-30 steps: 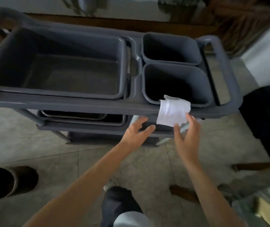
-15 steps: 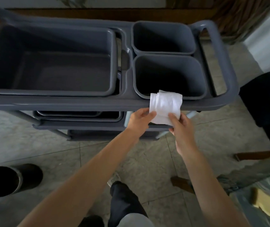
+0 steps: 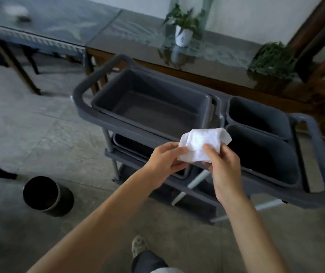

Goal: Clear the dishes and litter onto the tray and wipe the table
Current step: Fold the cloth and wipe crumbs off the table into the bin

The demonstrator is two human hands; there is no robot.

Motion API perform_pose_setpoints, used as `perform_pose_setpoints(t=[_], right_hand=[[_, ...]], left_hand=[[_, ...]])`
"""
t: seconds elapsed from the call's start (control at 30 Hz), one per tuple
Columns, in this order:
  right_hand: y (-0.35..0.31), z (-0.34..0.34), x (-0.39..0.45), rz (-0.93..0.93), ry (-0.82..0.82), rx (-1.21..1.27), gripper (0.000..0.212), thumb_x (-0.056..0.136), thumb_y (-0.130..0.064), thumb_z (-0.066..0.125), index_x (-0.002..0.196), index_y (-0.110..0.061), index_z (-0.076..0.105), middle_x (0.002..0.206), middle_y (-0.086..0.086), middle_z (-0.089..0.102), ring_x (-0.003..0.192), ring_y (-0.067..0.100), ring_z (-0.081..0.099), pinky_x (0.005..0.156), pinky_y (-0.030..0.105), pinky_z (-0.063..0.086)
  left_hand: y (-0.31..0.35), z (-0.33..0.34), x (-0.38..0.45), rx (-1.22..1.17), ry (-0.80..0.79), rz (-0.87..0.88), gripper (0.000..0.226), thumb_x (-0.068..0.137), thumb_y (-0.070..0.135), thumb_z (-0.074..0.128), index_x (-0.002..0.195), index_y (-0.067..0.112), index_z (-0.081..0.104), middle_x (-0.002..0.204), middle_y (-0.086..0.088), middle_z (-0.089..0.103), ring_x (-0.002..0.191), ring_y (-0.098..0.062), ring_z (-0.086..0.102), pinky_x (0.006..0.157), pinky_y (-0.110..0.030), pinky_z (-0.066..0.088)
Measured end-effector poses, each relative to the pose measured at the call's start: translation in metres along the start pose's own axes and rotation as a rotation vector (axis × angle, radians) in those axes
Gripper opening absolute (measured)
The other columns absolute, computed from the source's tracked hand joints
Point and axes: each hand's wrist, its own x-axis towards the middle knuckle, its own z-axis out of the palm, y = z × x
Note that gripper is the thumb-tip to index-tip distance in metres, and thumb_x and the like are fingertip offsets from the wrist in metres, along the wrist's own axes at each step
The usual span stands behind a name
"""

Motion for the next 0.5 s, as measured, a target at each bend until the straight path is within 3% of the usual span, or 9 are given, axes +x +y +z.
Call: perform_pose_setpoints(t=[0.2, 0.33, 0.43, 0.5], right_hand=[[-0.032, 0.128, -0.076, -0.042, -0.404, -0.026, 0.013, 0.1, -0.017, 0.066, 0.101, -0.024, 0.076, 0.1, -0.002, 0.08, 0.101, 0.019, 0.075, 0.086, 0.034, 0.06], [-0.025, 0.206, -0.147, 0.002, -0.649, -0.018, 0.012, 0.1, -0.017, 0.066, 0.104, -0.022, 0.076, 0.103, -0.001, 0.08, 0.103, 0.02, 0.075, 0.09, 0.038, 0.059], [-0.006, 0.262, -0.206, 0.054, -0.838, -0.036, 0.013, 0.099, -0.018, 0.068, 0.109, -0.017, 0.077, 0.106, 0.004, 0.08, 0.105, 0.024, 0.074, 0.087, 0.038, 0.058], [0.005, 0.293, -0.25, 0.061, -0.977, -0.076, 0.011, 0.097, -0.019, 0.07, 0.106, -0.017, 0.077, 0.101, 0.003, 0.08, 0.099, 0.021, 0.076, 0.082, 0.033, 0.058]], left_hand=[[0.036, -0.117, -0.133, -0.145, 0.269, 0.238, 0.02, 0.092, 0.015, 0.073, 0.109, 0.006, 0.067, 0.101, -0.012, 0.073, 0.093, -0.02, 0.074, 0.081, -0.026, 0.059], [0.023, -0.182, -0.238, -0.232, 0.495, 0.348, 0.016, 0.092, 0.012, 0.072, 0.105, 0.01, 0.063, 0.087, -0.006, 0.073, 0.074, -0.014, 0.071, 0.071, -0.023, 0.059], [-0.004, -0.223, -0.314, -0.278, 0.701, 0.42, 0.012, 0.091, 0.015, 0.073, 0.101, 0.012, 0.067, 0.094, -0.012, 0.072, 0.087, -0.023, 0.071, 0.086, -0.036, 0.061], [-0.027, -0.243, -0.366, -0.348, 0.841, 0.468, 0.015, 0.092, 0.016, 0.073, 0.105, 0.011, 0.068, 0.103, -0.016, 0.074, 0.096, -0.026, 0.072, 0.087, -0.037, 0.061]])
